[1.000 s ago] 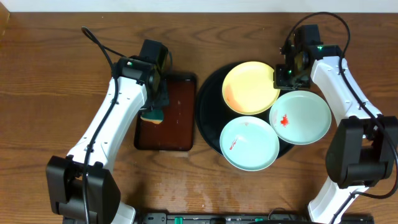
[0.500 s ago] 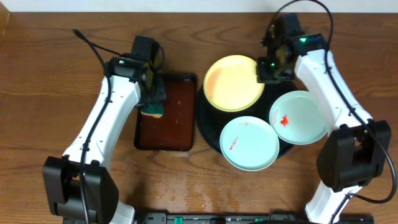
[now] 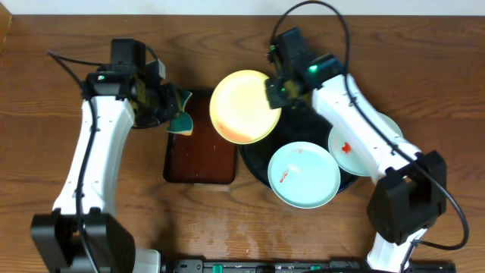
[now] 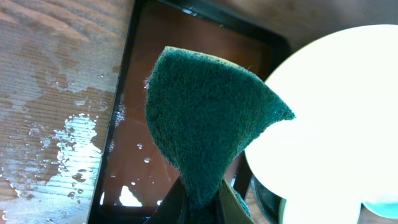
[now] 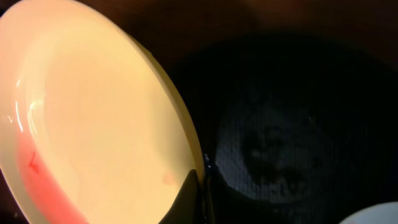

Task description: Clean dirty plates on tray and stack at the side

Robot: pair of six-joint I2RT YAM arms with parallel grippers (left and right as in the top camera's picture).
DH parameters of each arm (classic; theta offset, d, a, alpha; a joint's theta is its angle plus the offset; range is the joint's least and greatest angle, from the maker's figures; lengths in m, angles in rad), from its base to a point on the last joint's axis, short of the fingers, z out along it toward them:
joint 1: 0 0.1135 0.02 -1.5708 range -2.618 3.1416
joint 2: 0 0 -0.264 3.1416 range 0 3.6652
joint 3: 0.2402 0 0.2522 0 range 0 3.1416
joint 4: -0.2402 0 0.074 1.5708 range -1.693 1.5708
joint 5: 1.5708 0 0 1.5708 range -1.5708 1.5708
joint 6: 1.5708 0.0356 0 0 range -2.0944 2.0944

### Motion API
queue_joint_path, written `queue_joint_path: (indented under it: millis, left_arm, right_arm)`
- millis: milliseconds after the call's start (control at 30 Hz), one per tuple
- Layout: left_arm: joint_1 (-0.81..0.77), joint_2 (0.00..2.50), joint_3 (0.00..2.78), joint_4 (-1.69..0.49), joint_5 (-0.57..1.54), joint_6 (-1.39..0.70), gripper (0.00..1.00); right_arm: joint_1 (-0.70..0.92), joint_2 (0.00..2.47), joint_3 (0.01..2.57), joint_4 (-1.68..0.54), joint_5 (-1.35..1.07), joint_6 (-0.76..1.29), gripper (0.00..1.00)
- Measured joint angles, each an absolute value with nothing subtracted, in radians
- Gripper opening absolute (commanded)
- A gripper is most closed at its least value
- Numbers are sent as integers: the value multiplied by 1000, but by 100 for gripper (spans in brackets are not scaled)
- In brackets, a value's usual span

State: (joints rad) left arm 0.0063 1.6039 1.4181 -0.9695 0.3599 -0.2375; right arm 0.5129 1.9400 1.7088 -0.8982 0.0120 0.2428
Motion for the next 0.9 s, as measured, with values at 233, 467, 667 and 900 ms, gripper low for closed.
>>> queue_joint_path:
  millis: [233, 467, 667, 900]
  left_arm:
    - [12, 1557, 1418, -984, 390, -232, 8]
    - [11, 1557, 1418, -988, 359, -232, 8]
    - [12, 1557, 1418, -997, 299, -236, 8]
    - [12, 1557, 1418, -1000, 281, -239, 8]
  right_arm:
    - [641, 1940, 1709, -803, 220, 247, 1]
    - [773, 1940, 1709, -695, 516, 193, 1]
    - [857, 1940, 1709, -574, 743, 72, 1]
    - [936, 1940, 1709, -419, 925, -124, 1]
